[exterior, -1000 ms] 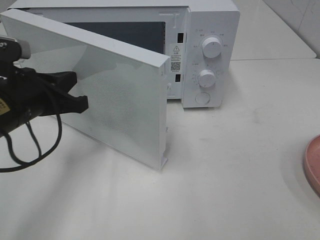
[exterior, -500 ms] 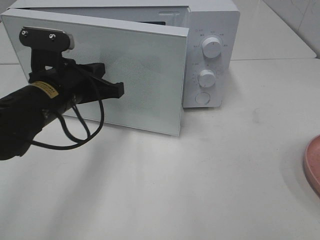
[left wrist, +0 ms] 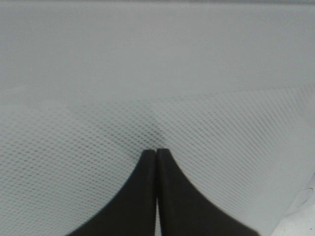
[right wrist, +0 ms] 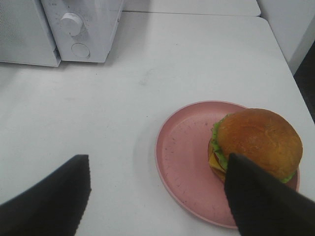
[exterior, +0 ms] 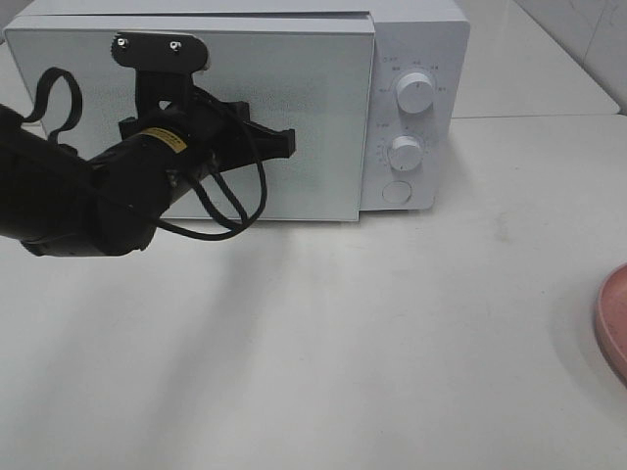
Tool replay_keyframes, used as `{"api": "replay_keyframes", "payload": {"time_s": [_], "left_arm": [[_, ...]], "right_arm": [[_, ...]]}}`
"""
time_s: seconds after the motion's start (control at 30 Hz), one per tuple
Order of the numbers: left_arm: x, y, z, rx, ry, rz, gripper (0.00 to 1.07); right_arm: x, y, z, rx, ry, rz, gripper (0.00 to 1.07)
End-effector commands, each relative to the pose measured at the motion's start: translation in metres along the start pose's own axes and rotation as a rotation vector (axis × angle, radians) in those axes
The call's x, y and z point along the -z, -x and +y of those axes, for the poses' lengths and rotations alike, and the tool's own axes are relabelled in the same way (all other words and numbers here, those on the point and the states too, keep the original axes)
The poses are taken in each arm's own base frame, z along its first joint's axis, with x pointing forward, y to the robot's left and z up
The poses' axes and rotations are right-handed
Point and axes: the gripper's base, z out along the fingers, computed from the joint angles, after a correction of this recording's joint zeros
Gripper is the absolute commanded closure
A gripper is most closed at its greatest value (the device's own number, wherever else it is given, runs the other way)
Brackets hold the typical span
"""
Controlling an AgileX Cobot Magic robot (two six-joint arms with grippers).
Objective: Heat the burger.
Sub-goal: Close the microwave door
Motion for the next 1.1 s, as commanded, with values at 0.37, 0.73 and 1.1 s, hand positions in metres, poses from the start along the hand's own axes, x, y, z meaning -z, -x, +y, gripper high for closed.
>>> {"api": "replay_keyframes", "payload": {"time_s": [0.37, 0.73, 1.1], "left_arm": [[-0.033, 0.021, -0.004, 0.034, 0.067, -0.055, 1.07], [-0.022, 0.025, -0.021, 0.005, -0.023, 0.045, 1.07], [0.035, 0.004, -0.037, -0.048, -0.202, 0.399, 1.07]], "right_arm": [[0.003, -0.002, 0.0, 0.006, -0.006, -0.03, 0.33], [0.003, -0.002, 0.0, 0.006, -0.006, -0.031, 0.33], [0.003, -0.002, 0.0, 0.006, -0.006, -0.031, 0.33]]}}
